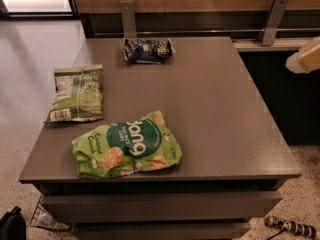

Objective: Move green rice chip bag near blue chip bag

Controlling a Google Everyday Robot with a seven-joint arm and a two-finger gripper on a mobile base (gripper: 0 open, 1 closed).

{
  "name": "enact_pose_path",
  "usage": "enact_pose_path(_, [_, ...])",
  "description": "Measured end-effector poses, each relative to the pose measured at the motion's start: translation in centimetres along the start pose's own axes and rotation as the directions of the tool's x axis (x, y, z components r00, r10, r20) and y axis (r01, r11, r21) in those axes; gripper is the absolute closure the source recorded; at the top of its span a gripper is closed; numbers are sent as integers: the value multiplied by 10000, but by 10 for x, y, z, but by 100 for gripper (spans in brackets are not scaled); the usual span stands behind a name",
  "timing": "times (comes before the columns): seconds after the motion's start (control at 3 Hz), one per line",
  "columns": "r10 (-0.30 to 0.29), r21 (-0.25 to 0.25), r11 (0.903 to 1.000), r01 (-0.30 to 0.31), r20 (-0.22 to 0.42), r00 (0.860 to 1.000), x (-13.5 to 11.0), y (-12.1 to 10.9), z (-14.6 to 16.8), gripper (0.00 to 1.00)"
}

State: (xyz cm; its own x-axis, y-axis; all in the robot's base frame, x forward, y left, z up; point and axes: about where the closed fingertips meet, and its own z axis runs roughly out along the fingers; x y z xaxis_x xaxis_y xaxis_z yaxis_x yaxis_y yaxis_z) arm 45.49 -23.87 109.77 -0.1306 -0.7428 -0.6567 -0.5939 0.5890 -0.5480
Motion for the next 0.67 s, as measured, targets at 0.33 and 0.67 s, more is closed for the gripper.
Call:
enact_pose_path(0.33, [-1,1,10000,1,1,10000,0,0,0,0])
enact_pose_path(0.67, [-549,-435,9976,543,-117,9984,-15,4,15,0])
